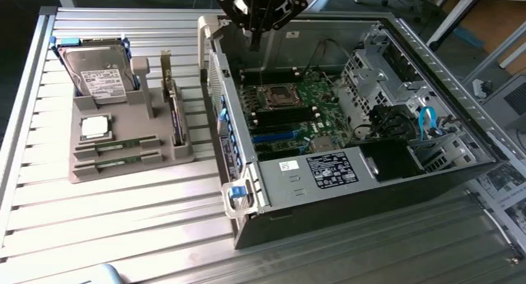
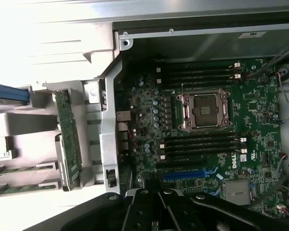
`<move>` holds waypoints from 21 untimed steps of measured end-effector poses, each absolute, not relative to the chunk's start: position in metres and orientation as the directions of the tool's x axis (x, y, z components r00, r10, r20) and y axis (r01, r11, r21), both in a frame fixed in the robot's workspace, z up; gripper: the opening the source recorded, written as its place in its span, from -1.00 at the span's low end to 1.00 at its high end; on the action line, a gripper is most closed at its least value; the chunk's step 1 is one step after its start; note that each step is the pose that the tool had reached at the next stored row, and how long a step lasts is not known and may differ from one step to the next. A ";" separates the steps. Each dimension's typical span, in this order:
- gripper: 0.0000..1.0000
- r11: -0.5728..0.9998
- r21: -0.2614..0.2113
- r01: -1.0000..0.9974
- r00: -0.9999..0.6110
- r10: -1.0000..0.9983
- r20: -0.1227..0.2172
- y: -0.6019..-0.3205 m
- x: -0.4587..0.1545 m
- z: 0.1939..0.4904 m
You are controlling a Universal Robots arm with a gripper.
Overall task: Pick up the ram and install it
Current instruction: 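Reach for the ram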
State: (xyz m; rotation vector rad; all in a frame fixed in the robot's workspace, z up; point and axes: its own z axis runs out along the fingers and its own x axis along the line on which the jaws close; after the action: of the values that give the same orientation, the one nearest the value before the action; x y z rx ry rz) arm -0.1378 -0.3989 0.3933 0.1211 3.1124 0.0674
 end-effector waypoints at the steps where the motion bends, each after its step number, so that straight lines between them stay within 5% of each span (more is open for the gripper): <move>1: -0.79 0.996 0.044 0.077 -0.997 0.078 -0.025 -0.399 -0.139 0.393; 21: -0.79 0.996 0.044 0.077 -0.997 0.078 -0.024 -0.399 -0.156 0.393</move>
State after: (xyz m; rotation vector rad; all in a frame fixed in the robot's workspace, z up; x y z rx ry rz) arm -0.1563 -0.3989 0.3933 0.1211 3.1123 0.0675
